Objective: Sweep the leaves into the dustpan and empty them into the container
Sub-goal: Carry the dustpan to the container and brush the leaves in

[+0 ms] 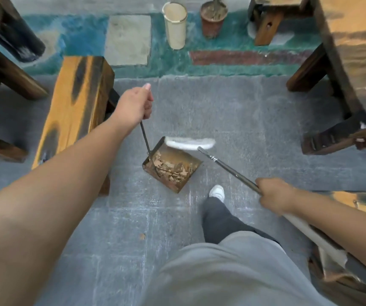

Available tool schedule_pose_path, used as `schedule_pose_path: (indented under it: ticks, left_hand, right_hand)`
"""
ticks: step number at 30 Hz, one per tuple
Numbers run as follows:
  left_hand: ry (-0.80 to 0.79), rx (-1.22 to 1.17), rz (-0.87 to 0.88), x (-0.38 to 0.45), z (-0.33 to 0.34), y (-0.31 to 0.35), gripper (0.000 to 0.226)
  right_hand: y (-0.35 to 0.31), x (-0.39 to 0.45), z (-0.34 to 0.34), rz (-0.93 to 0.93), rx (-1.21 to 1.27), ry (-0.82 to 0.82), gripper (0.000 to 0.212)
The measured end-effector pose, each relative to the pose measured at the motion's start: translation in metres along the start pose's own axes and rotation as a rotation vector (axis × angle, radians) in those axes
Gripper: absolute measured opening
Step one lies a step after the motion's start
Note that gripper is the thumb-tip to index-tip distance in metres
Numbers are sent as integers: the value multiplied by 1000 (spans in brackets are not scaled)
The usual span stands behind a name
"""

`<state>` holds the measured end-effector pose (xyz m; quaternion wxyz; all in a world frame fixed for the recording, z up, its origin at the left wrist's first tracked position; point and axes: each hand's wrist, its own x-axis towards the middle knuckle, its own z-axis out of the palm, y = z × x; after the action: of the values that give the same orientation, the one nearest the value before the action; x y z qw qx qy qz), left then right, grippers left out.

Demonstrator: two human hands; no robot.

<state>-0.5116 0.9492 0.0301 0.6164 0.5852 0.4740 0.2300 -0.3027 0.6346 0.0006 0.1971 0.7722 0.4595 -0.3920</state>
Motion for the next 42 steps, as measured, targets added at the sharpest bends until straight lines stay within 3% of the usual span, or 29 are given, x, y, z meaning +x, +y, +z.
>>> schedule_pose_path:
  ticks: [4,14,18,21,26,30,42]
  left_hand:
    - [8,63,51,65,5,45,38]
    - [73,-20,89,223,-1,167,29]
    - [254,86,167,317,-7,206,29]
    - [350,75,166,406,-15,233,29]
    - [282,82,186,539,-38,287,30]
    - [201,134,225,631,-50,337,32]
    - [121,437,301,916,-46,427,27]
  right_hand:
    - [-9,61,-69,-32,179,-109,17]
    - [-11,159,-273,-138,-45,34,20]
    - [-22,217,-358,-126,-95,88,17]
    - [-36,269,-413,-92,-113,88,31]
    - [-56,333,-500,-76,-59,76,39]
    - [-59,377,-566,-64,-23,82,30]
    - [-38,572,-788,-104,-17,165,65]
